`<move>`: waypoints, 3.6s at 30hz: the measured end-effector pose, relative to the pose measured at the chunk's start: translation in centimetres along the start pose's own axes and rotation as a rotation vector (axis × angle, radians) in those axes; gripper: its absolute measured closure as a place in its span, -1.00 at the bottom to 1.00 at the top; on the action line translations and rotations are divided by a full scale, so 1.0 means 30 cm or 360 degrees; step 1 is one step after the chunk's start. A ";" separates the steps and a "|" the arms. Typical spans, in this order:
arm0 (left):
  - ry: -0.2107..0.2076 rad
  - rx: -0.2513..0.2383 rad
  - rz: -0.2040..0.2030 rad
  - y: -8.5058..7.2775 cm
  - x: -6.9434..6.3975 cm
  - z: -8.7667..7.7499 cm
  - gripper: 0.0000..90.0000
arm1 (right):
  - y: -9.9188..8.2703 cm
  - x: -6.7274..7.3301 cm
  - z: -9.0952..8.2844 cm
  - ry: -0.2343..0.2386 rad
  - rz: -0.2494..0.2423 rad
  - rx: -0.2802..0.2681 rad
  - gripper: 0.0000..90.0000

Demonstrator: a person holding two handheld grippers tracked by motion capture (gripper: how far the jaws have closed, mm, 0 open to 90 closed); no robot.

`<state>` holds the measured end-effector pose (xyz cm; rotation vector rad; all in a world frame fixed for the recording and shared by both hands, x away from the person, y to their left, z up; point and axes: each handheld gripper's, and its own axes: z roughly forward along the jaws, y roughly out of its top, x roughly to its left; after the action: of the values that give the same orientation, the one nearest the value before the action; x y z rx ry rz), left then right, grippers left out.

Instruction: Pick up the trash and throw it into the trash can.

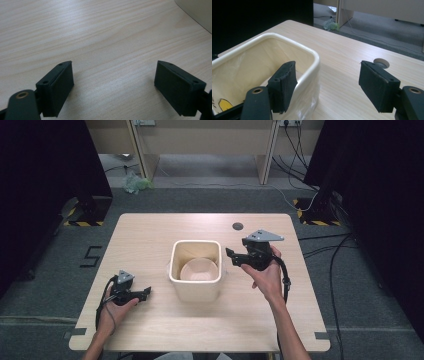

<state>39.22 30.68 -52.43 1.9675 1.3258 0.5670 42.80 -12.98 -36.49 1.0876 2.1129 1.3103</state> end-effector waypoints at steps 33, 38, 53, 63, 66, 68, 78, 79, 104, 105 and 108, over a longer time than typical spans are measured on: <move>0.0001 0.0004 0.0005 0.000 0.001 -0.001 -0.67 | -0.179 -0.054 -0.090 -0.0139 -0.0009 0.0061 -0.37; 0.0001 0.0005 0.0006 0.000 0.001 -0.001 -0.67 | -0.204 -0.055 -0.093 -0.0171 -0.0033 0.0094 -0.39; 0.0000 0.0006 0.0008 0.000 0.001 -0.001 -0.67 | -0.257 -0.034 -0.102 -0.0281 -0.0174 0.0169 -0.42; 0.0002 0.0005 0.0006 0.000 0.001 -0.001 -0.67 | -0.318 -0.042 -0.098 -0.0272 -0.0130 0.0214 -0.43; 0.0002 0.0005 0.0006 0.000 0.000 -0.001 -0.67 | -0.331 -0.045 -0.101 -0.0273 -0.0117 0.0222 -0.43; 0.0002 0.0004 0.0005 0.000 0.000 -0.001 -0.67 | -0.341 -0.046 -0.103 -0.0270 -0.0107 0.0224 -0.43; 0.0001 0.0006 0.0006 0.000 0.001 -0.001 -0.67 | -0.397 -0.050 -0.097 -0.0263 -0.0072 0.0254 -0.43; 0.0002 0.0005 0.0006 0.000 0.001 -0.001 -0.67 | -0.402 -0.051 -0.097 -0.0264 -0.0067 0.0257 -0.43; 0.0002 0.0004 0.0005 0.000 0.000 -0.001 -0.67 | -0.525 -0.050 -0.087 -0.0292 -0.0011 0.0342 -0.45; 0.0001 0.0005 0.0008 0.000 0.001 -0.001 -0.67 | -0.529 -0.049 -0.087 -0.0292 -0.0009 0.0345 -0.45; 0.0001 0.0004 0.0006 0.000 0.001 -0.001 -0.67 | -0.540 -0.047 -0.090 -0.0287 0.0003 0.0359 -0.45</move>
<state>39.22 30.70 -52.42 1.9723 1.3243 0.5683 35.37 -19.60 -49.62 1.2482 2.1594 0.9510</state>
